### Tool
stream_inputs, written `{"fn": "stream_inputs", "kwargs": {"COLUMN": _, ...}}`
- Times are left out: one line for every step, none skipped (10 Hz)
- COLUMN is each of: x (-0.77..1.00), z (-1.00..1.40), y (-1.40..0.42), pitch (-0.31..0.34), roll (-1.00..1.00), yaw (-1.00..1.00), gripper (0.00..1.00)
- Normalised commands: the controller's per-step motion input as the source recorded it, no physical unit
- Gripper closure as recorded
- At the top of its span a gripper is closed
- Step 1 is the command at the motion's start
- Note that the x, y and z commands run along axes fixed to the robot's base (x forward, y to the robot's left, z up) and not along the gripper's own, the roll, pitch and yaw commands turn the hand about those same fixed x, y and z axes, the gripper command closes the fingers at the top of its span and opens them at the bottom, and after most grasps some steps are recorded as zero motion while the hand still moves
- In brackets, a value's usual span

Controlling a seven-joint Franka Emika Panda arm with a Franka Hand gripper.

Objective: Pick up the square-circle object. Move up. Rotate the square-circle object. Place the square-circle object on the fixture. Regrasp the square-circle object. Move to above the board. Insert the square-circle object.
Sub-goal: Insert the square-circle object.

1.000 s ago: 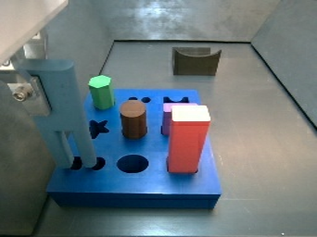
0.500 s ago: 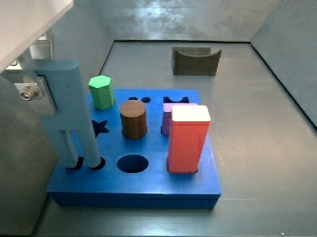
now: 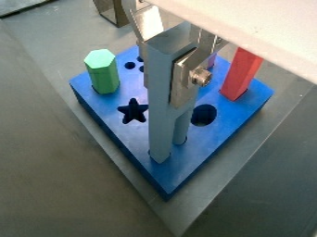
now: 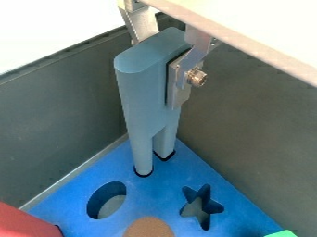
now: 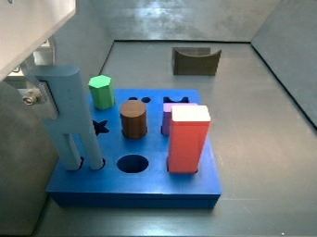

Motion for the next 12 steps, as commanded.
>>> {"fn": "stream_inputs", "kwargs": {"x": 0.13, "z": -0.29, "y": 0.00, "pitch": -0.194, "roll": 0.08, "yaw": -0.15, "gripper": 1.00}}
{"fn": "stream_inputs", "kwargs": {"x": 0.10, "z": -0.33, "y": 0.00, "pitch": -0.196, "roll": 0.11, "yaw": -0.15, "gripper": 1.00}}
{"fn": "stream_inputs", "kwargs": {"x": 0.07, "z": -0.43, "y": 0.00, "pitch": -0.177, "roll": 0.15, "yaw": -0.12, "gripper": 1.00}}
{"fn": "stream_inputs", "kwargs": {"x": 0.11, "z": -0.54, "y": -0.04, "pitch": -0.164, "roll": 0.19, "yaw": -0.10, "gripper": 1.00}}
{"fn": "stream_inputs", "kwargs": {"x": 0.18, "z": -0.57, "y": -0.13, "pitch": -0.121, "roll": 0.23, "yaw": -0.05, "gripper": 1.00}}
{"fn": "stream_inputs", "kwargs": {"x": 0.37, "z": -0.63, "y": -0.22, "pitch": 0.000, "roll": 0.26, "yaw": 0.00, "gripper": 1.00}}
{"fn": "stream_inputs", "kwargs": {"x": 0.53, "z": -0.66, "y": -0.23, "pitch": 0.097, "roll": 0.27, "yaw": 0.00, "gripper": 1.00}}
{"fn": "stream_inputs", "kwargs": {"x": 0.49, "z": -0.78, "y": -0.15, "pitch": 0.004, "roll": 0.25, "yaw": 0.00, "gripper": 1.00}}
{"fn": "stream_inputs", "kwargs": {"x": 0.41, "z": -0.77, "y": -0.16, "pitch": 0.014, "roll": 0.25, "yaw": 0.02, "gripper": 1.00}}
{"fn": "stream_inputs", "kwargs": {"x": 0.19, "z": -0.50, "y": -0.07, "pitch": 0.063, "roll": 0.15, "yaw": 0.07, "gripper": 1.00}}
{"fn": "stream_inputs", "kwargs": {"x": 0.00, "z": 0.00, "y": 0.00, "pitch": 0.000, "roll": 0.00, "yaw": 0.02, "gripper": 1.00}}
{"fn": "stream_inputs", "kwargs": {"x": 0.00, "z": 0.00, "y": 0.00, "pitch": 0.000, "roll": 0.01, "yaw": 0.00, "gripper": 1.00}}
